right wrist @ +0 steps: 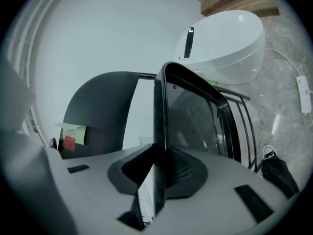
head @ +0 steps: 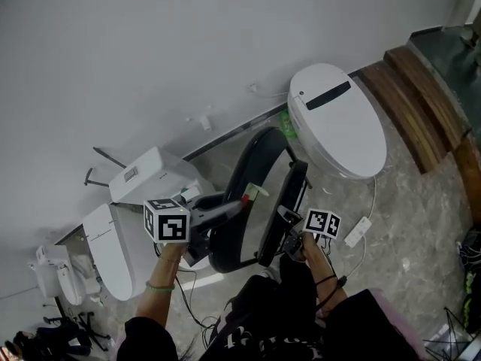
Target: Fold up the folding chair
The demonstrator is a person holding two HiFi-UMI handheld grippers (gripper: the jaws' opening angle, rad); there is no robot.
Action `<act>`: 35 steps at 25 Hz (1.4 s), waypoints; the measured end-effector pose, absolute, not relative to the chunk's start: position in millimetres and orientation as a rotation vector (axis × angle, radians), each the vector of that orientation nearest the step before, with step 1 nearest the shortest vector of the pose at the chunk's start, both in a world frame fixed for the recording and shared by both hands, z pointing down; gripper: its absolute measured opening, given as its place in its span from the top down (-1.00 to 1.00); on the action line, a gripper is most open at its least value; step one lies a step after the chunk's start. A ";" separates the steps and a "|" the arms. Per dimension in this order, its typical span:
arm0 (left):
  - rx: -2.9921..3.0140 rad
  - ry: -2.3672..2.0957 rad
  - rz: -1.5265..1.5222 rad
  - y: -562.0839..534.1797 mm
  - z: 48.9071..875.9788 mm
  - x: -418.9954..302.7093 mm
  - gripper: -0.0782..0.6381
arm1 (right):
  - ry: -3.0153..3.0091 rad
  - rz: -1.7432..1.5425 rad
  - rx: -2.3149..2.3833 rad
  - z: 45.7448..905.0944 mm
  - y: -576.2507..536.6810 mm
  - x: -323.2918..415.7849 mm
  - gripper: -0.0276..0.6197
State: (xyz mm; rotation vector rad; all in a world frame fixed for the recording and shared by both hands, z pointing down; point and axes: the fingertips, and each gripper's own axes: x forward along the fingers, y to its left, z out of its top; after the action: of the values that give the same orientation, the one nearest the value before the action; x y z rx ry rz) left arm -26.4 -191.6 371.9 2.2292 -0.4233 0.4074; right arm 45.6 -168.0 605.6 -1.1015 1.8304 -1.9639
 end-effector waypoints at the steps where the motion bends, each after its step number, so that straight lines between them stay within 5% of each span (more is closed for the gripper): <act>1: 2.236 -0.434 0.409 -201.2 370.3 -27.1 0.38 | 1.836 -1.957 -1.099 603.4 -179.2 46.1 0.69; 35: 2.351 -0.331 0.671 -658.4 391.6 -103.9 0.35 | 1.630 -1.948 -1.247 626.4 -614.1 -41.3 0.69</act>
State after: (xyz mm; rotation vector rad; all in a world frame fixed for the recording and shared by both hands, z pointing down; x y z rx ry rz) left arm -103.9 -658.4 391.6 2.3509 -0.3314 0.6713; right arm -41.3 -614.1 626.4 -1.2469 1.6299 -1.9477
